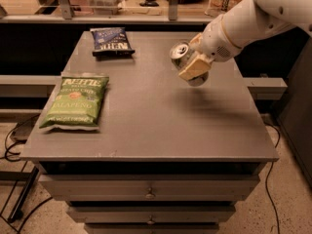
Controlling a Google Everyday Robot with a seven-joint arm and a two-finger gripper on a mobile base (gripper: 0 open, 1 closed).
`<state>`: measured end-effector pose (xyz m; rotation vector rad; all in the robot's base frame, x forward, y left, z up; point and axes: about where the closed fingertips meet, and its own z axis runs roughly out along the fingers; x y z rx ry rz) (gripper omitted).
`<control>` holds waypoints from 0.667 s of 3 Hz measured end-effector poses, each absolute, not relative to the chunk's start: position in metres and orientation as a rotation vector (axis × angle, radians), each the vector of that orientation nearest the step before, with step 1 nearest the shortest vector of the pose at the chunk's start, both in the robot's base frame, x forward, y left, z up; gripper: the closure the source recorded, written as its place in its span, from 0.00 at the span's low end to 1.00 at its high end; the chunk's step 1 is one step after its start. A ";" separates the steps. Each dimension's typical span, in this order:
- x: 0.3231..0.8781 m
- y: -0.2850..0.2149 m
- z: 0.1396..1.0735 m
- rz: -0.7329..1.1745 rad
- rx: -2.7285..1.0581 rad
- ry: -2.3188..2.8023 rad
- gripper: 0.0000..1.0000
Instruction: Knock 7up can over
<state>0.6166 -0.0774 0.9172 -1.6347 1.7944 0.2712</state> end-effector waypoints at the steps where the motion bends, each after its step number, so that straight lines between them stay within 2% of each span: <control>1: 0.605 -0.085 0.909 0.094 -1.784 1.829 1.00; 2: 0.593 -0.098 0.879 -0.094 -1.956 1.909 0.74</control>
Offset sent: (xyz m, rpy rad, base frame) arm -0.0324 -0.0357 -0.0539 -0.6168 0.0022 0.0559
